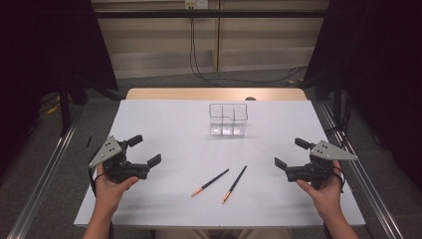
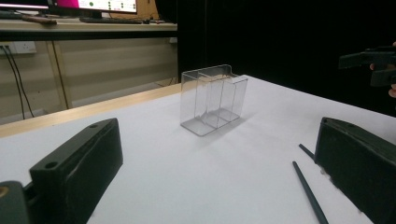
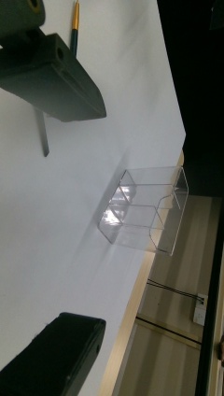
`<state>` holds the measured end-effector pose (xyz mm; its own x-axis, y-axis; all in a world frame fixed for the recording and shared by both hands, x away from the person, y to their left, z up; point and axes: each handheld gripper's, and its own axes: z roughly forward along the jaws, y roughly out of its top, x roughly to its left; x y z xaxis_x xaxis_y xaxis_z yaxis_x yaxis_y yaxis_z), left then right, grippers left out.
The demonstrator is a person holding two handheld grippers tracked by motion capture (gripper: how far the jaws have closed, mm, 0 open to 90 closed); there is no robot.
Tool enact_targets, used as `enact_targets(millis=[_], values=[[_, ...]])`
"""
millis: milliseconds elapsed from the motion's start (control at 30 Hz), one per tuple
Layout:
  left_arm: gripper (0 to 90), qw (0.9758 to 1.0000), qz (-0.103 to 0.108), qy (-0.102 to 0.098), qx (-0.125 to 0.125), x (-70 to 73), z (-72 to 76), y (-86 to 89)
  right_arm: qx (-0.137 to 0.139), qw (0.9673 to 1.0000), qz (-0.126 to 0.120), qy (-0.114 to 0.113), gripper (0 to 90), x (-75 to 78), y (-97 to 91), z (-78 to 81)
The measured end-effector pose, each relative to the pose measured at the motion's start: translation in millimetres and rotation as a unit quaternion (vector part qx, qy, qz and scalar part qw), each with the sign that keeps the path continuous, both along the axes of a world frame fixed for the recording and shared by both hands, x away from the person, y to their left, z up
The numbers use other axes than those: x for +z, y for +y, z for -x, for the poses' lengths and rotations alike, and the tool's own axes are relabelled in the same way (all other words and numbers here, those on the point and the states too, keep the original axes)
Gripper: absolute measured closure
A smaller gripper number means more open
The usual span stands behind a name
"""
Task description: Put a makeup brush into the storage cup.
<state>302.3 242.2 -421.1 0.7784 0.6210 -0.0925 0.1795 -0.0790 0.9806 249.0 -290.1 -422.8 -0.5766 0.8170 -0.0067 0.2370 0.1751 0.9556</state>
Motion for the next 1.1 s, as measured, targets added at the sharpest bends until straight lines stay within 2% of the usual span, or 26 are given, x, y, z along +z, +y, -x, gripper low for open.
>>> enact_targets(millis=[167,300,800,933,1033,1100], values=[[1.0,0.9999,0.004,0.013,-0.003,2.7,-0.1,-4.8,0.003,1.0,0.004,0.004,0.8,-2.2,1.9,-1.4],[1.0,0.9997,-0.009,0.017,-0.012,2.2,-1.9,-13.4,0.004,1.0,0.003,0.001,0.8,-1.1,1.2,-1.3],[1.6,0.9988,-0.008,0.005,-0.048,2.4,-9.9,-44.5,-0.003,1.0,0.003,0.002,0.7,-1.7,-2.3,3.7],[1.6,0.9983,-0.012,0.01,-0.056,1.3,-12.0,-52.5,-0.005,1.0,0.002,0.003,0.8,-2.1,-4.5,6.1],[2.3,0.998,-0.031,0.013,-0.053,1.5,-13.8,-58.7,-0.01,0.9999,0.003,0.002,0.8,-2.0,-6.7,7.7],[2.3,0.998,-0.028,0.018,-0.054,1.0,-15.1,-62.5,-0.012,0.9999,0.001,0.001,0.7,-2.0,-8.2,8.9]])
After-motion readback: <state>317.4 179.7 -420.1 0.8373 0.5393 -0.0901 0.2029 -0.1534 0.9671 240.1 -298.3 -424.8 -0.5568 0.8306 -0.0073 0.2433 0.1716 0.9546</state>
